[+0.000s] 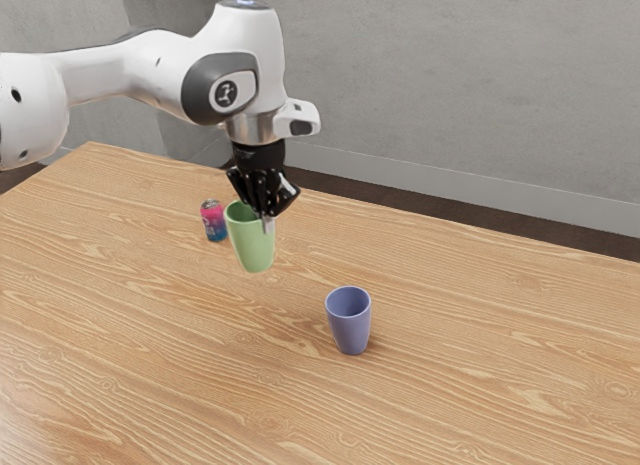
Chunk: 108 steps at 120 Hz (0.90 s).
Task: Place the left cup onto the right cup
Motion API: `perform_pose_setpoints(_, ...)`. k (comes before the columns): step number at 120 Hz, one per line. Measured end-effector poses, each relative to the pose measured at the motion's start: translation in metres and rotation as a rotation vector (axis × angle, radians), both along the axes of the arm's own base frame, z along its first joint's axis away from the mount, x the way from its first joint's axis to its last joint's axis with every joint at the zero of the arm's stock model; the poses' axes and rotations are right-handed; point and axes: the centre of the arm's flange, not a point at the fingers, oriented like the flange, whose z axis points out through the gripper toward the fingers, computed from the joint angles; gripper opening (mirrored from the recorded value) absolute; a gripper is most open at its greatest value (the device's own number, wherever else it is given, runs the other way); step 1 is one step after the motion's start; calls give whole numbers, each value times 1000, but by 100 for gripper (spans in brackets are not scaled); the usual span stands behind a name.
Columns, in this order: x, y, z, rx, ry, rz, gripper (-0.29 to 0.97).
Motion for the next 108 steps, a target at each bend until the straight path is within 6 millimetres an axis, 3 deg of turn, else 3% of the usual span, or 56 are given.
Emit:
perform_pose_setpoints(27, -3, -66, 9, -1, -8, -94, -11)
perform_pose_setpoints(55, 16, -108, -4, -14, -6, -139, -11)
perform_pose_setpoints(72, 25, -121, -15, -19, 0, -148, -11)
perform_pose_setpoints(108, 44, -127, -51, -17, 35, -138, -11)
